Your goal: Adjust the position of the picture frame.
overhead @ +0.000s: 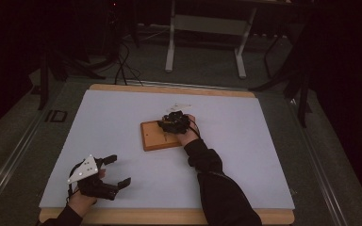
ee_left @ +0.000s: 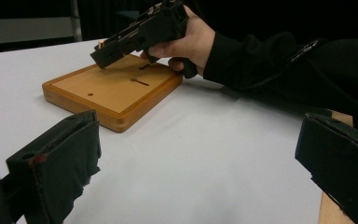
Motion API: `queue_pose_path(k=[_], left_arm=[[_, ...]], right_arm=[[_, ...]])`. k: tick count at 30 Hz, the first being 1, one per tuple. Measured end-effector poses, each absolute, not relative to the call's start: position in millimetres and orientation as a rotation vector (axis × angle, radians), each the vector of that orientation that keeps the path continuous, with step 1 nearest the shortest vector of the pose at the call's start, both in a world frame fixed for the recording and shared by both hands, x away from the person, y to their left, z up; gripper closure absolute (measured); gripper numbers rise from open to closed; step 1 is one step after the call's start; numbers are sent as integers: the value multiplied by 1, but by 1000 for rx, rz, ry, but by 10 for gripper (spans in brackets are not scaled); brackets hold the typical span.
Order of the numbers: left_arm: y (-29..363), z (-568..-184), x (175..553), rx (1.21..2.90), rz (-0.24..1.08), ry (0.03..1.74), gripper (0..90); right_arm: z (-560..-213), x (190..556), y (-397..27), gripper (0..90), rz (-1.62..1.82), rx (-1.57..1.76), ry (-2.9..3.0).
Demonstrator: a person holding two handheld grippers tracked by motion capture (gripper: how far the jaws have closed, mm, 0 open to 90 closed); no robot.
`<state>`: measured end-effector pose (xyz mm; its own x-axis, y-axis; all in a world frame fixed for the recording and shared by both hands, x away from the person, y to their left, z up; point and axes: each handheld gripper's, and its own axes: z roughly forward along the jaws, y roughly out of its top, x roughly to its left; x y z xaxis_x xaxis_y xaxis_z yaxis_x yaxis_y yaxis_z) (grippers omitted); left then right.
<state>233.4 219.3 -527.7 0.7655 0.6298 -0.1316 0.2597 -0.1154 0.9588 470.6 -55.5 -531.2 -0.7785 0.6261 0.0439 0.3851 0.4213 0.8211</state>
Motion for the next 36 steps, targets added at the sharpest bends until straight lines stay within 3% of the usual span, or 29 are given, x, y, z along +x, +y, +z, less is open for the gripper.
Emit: queue_pose_path(k=[15, 36], left_arm=[[218, -528, 234, 1709, 366, 707, 5], [218, -529, 235, 1721, 370, 703, 5]], right_arm=[[-531, 472, -46, 835, 1177, 885, 2429], [-519, 456, -51, 850, 1255, 936, 2368]])
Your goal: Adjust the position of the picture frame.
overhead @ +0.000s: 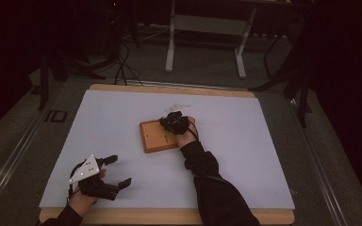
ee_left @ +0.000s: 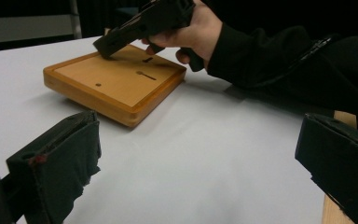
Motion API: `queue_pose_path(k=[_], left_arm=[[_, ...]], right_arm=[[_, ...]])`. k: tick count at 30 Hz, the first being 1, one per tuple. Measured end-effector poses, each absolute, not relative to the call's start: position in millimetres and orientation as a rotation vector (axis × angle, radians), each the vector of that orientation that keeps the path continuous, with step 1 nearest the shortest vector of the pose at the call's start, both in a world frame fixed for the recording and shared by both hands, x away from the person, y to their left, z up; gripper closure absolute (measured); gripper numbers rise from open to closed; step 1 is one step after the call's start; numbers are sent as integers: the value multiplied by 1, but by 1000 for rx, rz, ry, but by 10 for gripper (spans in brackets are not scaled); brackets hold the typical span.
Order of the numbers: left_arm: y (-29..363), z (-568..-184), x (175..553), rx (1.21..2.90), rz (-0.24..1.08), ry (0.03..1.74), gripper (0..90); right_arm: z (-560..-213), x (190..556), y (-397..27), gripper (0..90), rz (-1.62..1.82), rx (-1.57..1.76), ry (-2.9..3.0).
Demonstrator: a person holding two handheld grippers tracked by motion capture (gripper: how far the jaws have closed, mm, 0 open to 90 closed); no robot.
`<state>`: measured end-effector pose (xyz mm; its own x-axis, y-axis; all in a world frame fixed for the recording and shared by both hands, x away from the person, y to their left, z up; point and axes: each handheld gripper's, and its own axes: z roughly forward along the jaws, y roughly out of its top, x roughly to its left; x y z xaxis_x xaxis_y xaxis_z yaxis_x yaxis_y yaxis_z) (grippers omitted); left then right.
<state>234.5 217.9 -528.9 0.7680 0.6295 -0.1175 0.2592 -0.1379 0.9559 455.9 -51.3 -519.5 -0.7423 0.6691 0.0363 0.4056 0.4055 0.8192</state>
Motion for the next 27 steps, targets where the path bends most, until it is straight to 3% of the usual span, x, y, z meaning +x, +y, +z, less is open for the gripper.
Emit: queue_pose_path(k=[27], left_arm=[[215, -530, 237, 1732, 374, 704, 5]], right_arm=[[-464, 412, -115, 850, 1322, 897, 2181]])
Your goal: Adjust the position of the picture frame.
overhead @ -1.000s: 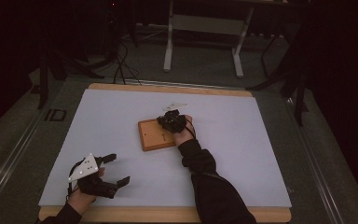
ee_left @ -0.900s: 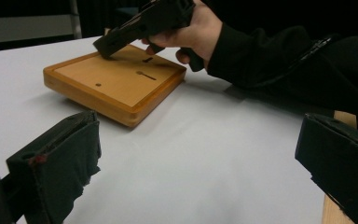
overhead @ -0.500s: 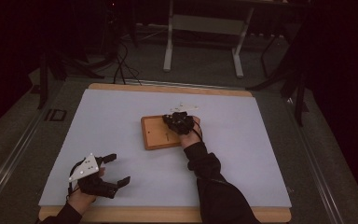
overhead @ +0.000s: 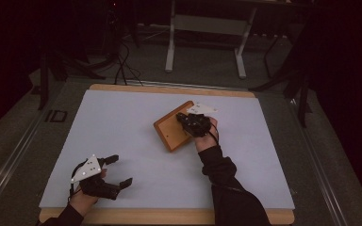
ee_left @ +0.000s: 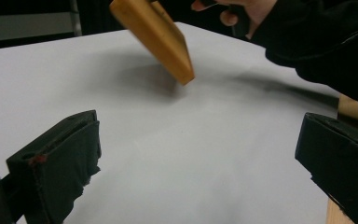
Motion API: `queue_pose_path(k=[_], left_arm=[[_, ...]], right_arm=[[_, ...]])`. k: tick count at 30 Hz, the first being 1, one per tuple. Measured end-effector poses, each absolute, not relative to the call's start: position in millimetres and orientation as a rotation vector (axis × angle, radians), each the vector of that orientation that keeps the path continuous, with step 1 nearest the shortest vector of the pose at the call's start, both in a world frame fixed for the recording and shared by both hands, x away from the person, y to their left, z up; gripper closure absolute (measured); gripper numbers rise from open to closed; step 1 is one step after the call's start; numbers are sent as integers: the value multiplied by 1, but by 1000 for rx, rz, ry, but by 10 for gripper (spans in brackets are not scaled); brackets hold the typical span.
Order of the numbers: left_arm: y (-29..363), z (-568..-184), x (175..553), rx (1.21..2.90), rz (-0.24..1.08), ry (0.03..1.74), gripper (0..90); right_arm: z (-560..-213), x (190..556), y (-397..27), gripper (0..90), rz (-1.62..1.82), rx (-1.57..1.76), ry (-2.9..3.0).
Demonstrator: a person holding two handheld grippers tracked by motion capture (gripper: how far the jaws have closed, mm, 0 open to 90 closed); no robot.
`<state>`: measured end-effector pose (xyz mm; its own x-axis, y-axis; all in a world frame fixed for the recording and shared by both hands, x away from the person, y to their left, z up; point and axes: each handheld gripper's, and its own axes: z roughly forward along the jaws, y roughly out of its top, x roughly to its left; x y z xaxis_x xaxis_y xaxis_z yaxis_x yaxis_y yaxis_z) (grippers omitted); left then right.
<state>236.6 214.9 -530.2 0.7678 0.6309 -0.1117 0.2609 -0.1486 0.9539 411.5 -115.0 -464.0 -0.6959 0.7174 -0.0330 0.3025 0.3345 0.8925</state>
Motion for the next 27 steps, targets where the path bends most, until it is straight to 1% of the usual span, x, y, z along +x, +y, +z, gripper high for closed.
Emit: queue_pose_path(k=[6, 15, 21, 27], left_arm=[[214, -530, 237, 1737, 374, 700, 5], [212, -530, 237, 1740, 374, 694, 5], [211, -530, 238, 1746, 373, 684, 5], [210, -530, 238, 1746, 368, 683, 5]], right_arm=[[-455, 394, -139, 850, 1328, 918, 2159], [-455, 358, -163, 850, 1257, 931, 2155], [-465, 346, -173, 850, 1228, 1002, 2144], [-481, 343, -169, 850, 1188, 1017, 2169]])
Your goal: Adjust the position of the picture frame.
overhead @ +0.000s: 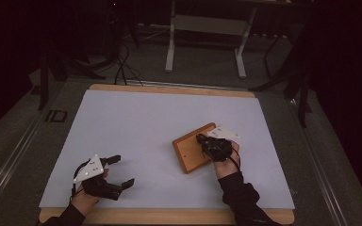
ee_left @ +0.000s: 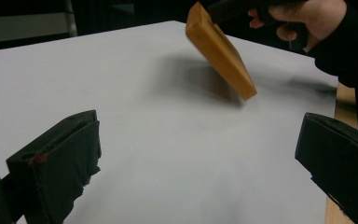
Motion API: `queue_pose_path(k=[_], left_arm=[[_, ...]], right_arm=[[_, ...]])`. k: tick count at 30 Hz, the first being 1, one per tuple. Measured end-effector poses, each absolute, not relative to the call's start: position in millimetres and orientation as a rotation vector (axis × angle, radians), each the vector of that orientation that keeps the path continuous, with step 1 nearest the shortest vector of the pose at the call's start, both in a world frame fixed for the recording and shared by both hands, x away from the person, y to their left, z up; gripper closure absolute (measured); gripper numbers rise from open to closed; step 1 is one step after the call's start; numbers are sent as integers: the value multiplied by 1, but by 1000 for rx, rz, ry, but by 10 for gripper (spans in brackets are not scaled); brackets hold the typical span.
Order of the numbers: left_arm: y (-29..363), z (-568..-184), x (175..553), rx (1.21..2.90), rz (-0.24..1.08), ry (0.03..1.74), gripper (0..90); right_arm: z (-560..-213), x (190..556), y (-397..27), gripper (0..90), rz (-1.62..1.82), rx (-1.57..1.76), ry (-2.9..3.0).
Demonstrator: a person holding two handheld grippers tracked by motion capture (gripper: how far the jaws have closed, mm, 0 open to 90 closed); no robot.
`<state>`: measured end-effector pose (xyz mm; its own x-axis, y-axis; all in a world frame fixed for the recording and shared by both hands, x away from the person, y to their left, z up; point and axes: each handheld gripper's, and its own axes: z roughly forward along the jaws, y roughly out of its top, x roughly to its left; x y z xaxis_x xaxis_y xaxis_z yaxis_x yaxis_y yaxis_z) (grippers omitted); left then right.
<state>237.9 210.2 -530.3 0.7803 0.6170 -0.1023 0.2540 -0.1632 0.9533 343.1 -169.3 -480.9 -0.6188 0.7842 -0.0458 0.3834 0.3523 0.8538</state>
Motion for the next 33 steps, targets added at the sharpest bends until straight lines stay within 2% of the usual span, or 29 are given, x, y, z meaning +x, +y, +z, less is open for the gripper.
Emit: queue_pose_path(k=[19, 33], left_arm=[[211, -531, 239, 1758, 370, 679, 5], [210, -531, 238, 1764, 369, 672, 5]], right_arm=[[-513, 380, -141, 849, 1188, 1073, 2230], [-531, 390, -128, 849, 1142, 1064, 2277]])
